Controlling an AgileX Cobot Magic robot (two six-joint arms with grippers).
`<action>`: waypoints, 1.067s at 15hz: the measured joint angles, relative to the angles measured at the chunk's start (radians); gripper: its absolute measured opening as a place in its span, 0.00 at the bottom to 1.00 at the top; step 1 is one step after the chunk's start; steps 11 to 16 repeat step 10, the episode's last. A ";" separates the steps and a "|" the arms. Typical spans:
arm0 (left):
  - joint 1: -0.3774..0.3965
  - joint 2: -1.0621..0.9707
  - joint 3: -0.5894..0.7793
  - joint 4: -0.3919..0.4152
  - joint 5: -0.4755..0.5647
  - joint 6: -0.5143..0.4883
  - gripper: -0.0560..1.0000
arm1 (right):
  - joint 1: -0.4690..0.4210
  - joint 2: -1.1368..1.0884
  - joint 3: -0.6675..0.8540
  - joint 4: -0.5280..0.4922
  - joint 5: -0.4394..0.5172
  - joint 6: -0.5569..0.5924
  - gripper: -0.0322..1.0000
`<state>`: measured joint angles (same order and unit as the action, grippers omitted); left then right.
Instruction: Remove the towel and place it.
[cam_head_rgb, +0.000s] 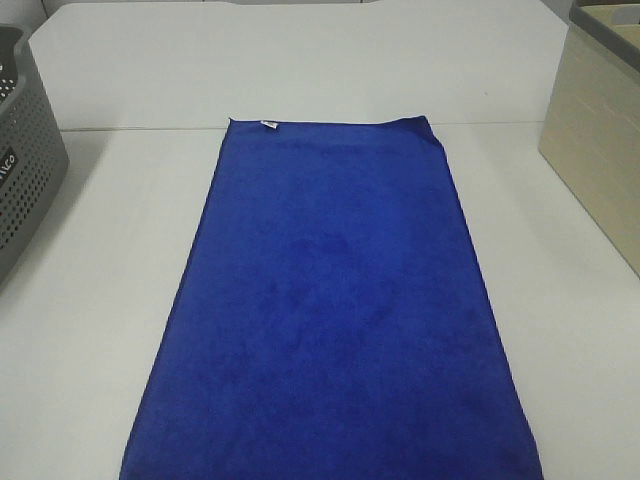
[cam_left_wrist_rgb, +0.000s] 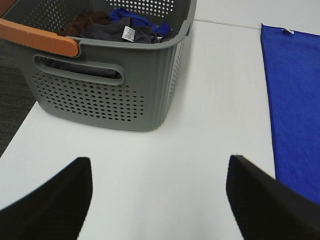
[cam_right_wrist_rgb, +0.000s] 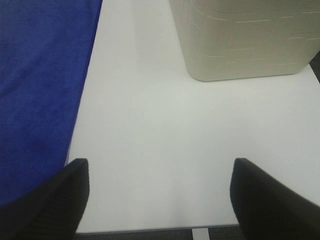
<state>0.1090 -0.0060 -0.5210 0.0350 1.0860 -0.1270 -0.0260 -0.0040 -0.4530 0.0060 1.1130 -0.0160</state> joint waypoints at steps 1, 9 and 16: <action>0.000 0.000 0.000 0.000 0.000 0.000 0.71 | 0.000 0.000 0.000 0.000 0.000 0.000 0.74; 0.000 0.000 0.000 0.000 0.000 0.000 0.71 | 0.000 0.000 0.000 0.000 0.000 0.000 0.74; 0.000 0.000 0.000 0.000 0.000 0.000 0.71 | 0.000 0.000 0.000 0.000 0.000 0.000 0.74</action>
